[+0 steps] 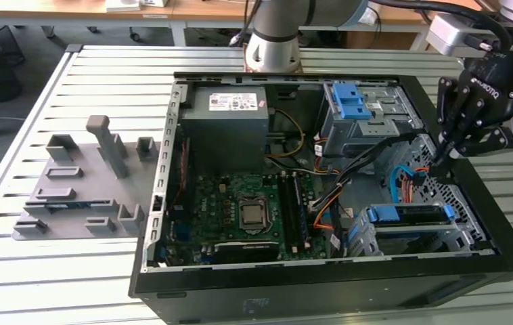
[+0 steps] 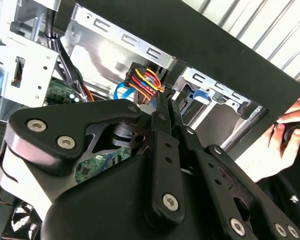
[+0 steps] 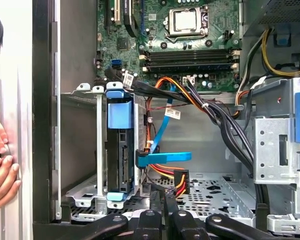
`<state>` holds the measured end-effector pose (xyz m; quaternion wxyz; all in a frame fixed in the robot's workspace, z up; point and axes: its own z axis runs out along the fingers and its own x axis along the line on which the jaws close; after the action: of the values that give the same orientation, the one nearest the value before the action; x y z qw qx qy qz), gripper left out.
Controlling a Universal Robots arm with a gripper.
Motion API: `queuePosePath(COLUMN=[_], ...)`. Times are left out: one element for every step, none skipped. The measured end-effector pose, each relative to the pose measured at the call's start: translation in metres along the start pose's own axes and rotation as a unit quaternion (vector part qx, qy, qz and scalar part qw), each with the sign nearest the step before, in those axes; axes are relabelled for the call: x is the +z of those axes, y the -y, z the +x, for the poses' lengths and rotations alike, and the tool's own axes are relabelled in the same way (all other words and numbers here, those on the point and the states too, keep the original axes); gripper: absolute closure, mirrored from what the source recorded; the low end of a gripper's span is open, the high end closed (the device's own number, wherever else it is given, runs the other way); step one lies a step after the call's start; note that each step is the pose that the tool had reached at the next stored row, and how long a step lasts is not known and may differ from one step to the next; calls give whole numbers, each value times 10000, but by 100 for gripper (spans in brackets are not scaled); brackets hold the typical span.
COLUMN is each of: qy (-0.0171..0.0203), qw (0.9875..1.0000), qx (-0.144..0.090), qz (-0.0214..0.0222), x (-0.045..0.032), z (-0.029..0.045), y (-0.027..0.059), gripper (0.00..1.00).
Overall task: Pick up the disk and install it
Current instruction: 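Insert the first disk wire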
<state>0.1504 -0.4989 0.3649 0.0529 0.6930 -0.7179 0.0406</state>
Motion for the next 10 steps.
queuePosePath(qy=[-13,-22,-26,-30,-33,-36,-37,-36,-37,-38], qw=[10000,10000,10000,10000,10000,10000,10000,10000,10000,10000], qx=[0,1,1,1,1,1,1,1,1,1], qz=[0,1,1,1,1,1,1,1,1,1], x=[4,6,9,11,14,17,22,28,32,36], z=[-1,-1,-2,-2,-3,-3,-4,-4,-5,-6], y=[0,0,0,0,0,0,0,1,1,1], gripper=[82,82,82,82,81,81,75,75,75,75])
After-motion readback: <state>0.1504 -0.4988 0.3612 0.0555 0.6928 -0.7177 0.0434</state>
